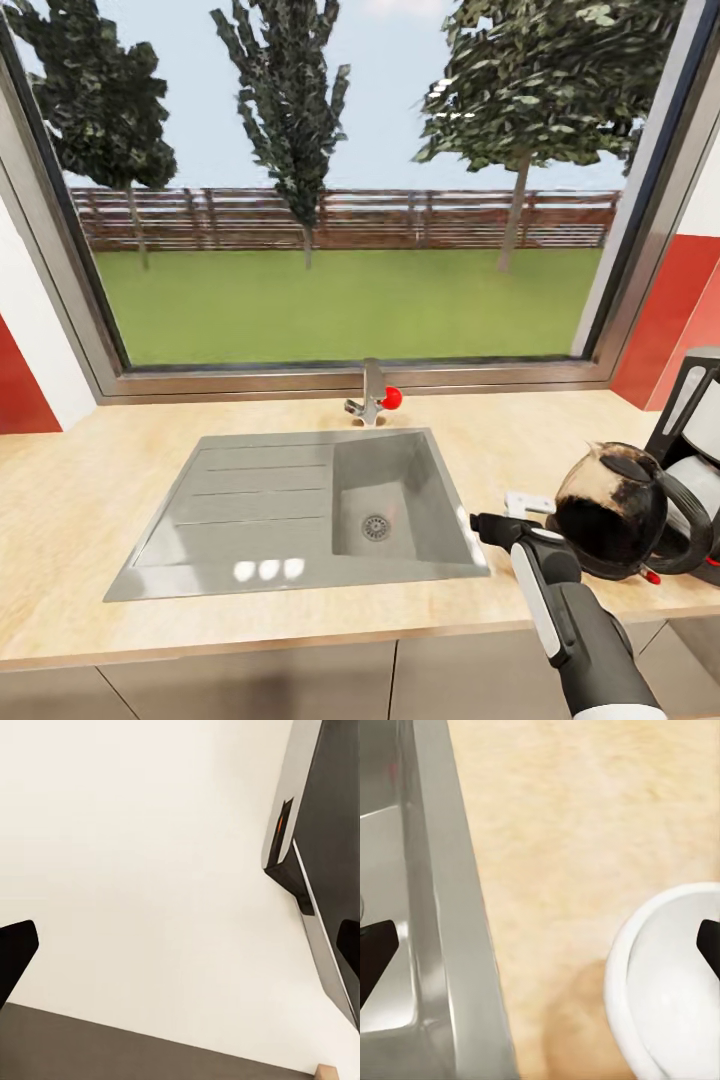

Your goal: Set up a coffee station on the kitchen countertop: keep the coffee maker on the countertop, move the bottle of coffee from the kitchen shelf to the counter next to the coffee maker, place a paper coffee filter on top of the coffee maker, put the saucer next to the coffee maker with the coffee cup on the saucer, and place the electric kettle next to the coffee maker.

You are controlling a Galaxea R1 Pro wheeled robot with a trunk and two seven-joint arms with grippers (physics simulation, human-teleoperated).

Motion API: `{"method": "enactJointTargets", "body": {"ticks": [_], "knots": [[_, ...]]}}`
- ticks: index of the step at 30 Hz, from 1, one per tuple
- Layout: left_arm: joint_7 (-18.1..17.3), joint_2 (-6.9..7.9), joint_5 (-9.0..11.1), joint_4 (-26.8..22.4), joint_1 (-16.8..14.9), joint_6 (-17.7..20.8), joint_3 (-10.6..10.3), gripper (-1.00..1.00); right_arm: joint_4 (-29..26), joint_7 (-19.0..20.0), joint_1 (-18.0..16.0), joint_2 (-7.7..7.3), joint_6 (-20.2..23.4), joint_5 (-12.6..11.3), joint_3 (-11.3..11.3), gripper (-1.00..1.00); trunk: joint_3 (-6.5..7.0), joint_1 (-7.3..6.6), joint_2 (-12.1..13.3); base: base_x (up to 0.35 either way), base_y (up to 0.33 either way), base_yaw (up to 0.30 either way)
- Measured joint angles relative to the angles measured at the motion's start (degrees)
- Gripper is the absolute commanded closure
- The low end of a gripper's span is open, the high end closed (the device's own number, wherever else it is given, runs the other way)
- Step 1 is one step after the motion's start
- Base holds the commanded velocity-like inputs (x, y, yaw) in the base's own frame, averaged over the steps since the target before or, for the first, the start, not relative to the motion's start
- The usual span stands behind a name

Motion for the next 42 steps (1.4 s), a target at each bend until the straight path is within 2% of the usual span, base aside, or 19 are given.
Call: {"method": "enactJointTargets", "body": {"ticks": [13,20,40,42], "knots": [[0.0,0.1,0.0,0.0,0.1,0.0,0.0,-1.0,2.4,0.0,0.0,-0.06,0.0,0.0,0.0,-1.0,0.0,0.0,0.0,0.0,0.0,0.0],[0.0,0.14,0.0,0.0,0.1,0.0,0.0,-1.0,2.5,0.0,0.0,-1.13,0.0,0.0,-0.1,-1.0,0.0,0.0,0.0,0.0,0.0,0.0],[0.0,0.17,0.0,0.0,0.1,0.0,0.0,-1.0,2.9,0.0,0.0,-1.3,0.0,0.0,-0.1,-1.0,0.0,0.0,0.0,0.0,0.0,0.0],[0.0,0.18,0.0,0.0,0.1,0.0,0.0,-1.0,3.3,0.0,0.0,-1.73,0.0,0.0,-0.1,-1.0,0.0,0.0,0.0,0.0,0.0,0.0]]}}
